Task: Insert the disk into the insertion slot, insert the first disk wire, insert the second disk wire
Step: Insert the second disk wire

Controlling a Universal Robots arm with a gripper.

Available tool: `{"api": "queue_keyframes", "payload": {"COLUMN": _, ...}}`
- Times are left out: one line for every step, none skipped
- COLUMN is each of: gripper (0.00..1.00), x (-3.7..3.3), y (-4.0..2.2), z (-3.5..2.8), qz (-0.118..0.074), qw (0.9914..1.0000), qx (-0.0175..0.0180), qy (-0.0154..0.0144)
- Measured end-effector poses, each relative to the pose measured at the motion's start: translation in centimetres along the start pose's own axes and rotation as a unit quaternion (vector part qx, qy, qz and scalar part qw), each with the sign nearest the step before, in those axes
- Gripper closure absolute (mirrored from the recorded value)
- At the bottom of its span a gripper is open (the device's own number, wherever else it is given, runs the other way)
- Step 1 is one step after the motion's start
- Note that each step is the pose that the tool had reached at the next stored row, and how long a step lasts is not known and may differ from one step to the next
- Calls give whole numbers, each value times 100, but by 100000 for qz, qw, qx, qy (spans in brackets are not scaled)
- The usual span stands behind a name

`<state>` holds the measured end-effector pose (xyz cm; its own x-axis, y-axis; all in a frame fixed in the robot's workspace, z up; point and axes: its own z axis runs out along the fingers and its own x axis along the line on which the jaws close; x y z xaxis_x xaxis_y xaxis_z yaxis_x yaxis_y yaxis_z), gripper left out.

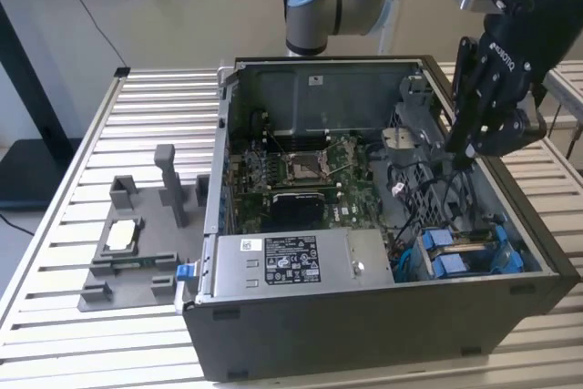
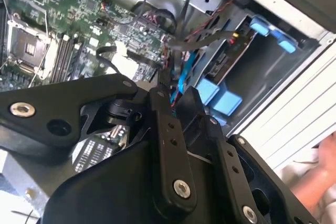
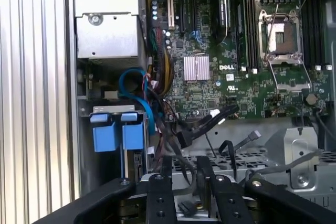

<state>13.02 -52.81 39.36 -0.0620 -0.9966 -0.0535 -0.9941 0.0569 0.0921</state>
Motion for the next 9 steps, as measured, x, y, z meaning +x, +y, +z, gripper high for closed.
{"api": "queue_keyframes", "payload": {"gripper": 67, "x": -12, "y": 35, "z": 5, "qz": 2, "qw": 100000, "qx": 61, "qy": 55}}
{"api": "queue_keyframes", "payload": {"gripper": 67, "x": -22, "y": 69, "z": 10, "qz": 3, "qw": 100000, "qx": 138, "qy": 130}}
{"api": "queue_keyframes", "payload": {"gripper": 67, "x": -30, "y": 105, "z": 16, "qz": 13, "qw": 99999, "qx": 239, "qy": 244}}
{"api": "queue_keyframes", "payload": {"gripper": 67, "x": -34, "y": 137, "z": 21, "qz": 22, "qw": 99999, "qx": 317, "qy": 422}}
{"api": "queue_keyframes", "payload": {"gripper": 67, "x": -36, "y": 164, "z": 26, "qz": 37, "qw": 99997, "qx": 381, "qy": 619}}
{"api": "queue_keyframes", "payload": {"gripper": 67, "x": -36, "y": 188, "z": 34, "qz": 54, "qw": 99995, "qx": 467, "qy": 857}}
{"api": "queue_keyframes", "payload": {"gripper": 67, "x": -38, "y": 209, "z": 43, "qz": 53, "qw": 99993, "qx": 572, "qy": 1057}}
{"api": "queue_keyframes", "payload": {"gripper": 67, "x": -41, "y": 228, "z": 54, "qz": 37, "qw": 99991, "qx": 702, "qy": 1177}}
{"api": "queue_keyframes", "payload": {"gripper": 67, "x": -48, "y": 240, "z": 66, "qz": -24, "qw": 99988, "qx": 874, "qy": 1249}}
